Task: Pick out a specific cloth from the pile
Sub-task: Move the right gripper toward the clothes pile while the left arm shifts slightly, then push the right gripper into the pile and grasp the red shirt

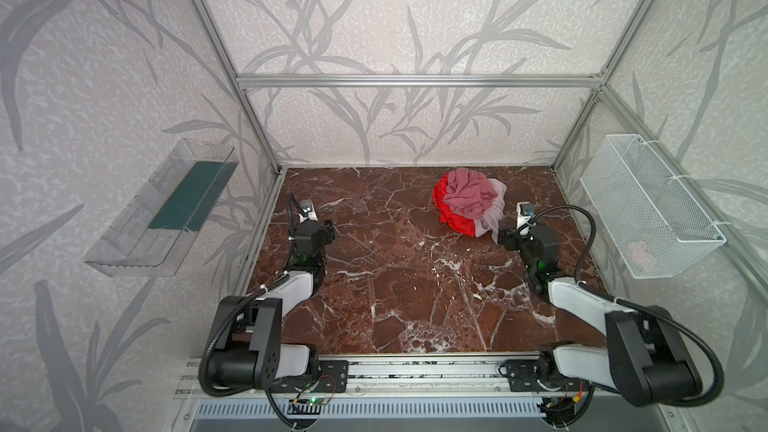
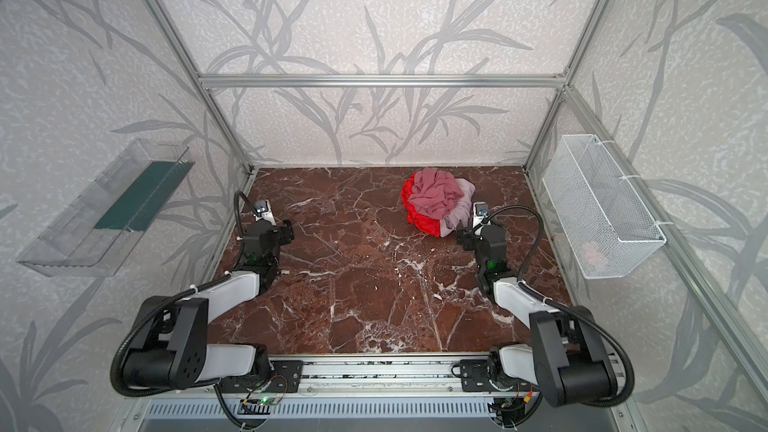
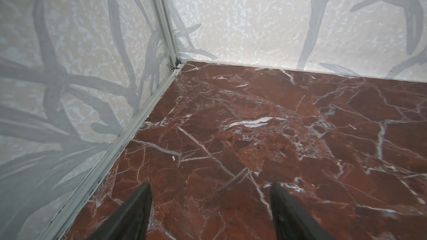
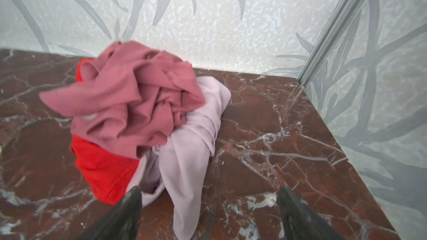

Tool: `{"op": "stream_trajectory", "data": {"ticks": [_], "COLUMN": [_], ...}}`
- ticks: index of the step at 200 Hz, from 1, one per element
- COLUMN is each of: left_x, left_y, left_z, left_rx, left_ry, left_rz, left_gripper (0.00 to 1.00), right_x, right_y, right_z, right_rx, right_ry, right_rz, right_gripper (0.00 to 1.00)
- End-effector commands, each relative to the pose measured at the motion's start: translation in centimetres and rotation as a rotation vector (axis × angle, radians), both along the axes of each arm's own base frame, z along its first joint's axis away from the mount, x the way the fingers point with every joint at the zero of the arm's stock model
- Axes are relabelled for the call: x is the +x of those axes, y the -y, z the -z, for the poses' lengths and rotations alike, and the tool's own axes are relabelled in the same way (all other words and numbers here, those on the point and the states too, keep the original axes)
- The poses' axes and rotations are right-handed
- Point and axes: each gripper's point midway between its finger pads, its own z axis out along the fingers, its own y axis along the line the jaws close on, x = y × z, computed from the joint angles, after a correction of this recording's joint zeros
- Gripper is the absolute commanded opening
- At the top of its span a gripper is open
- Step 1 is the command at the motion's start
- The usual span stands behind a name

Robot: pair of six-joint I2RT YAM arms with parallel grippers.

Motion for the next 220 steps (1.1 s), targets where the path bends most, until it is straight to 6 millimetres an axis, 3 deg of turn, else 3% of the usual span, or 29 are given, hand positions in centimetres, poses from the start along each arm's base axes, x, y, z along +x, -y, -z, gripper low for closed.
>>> {"op": "stream_trajectory", "data": {"ticks": [1,34,70,97,127,220], "left_x": [0.2,0.9,0.7,0.7,1.3,1.4], "left_y": [2.0,3.7,5.4,7.3,9.5,9.3], "left_z": [-0.9,-2.0,-1.1,-0.9,-0.7,-0.4], "left_rx": [-0.076,-0.205,-0.335,-0.454,-0.497,-0.449], "left_ry": [-0.056,-0.118,-0.187,-0.176,-0.191,-0.213], "left_rz": [0.06,0.08,0.105,0.162,0.233,0.225], "left_gripper": [0.75,0.73,0.68,0.66,0.65,0.62], "right_x": [-0.9,-1.4,-2.4,-2.6,-1.6,3.9], "right_y": [-1.2,-6.4,-12.3,-15.1,-16.7,-17.2], "right_z": [-1.3,-1.0,1.4,4.0,6.6,10.0], "right_rx": [0.061,0.051,0.022,0.067,0.088,0.139], "right_ry": [-0.161,-0.302,-0.407,-0.495,-0.556,-0.54], "right_rz": [-0.005,-0.124,-0.235,-0.27,-0.253,-0.11], "right_gripper": [0.85,0.79,0.7,0.62,0.59,0.62]}}
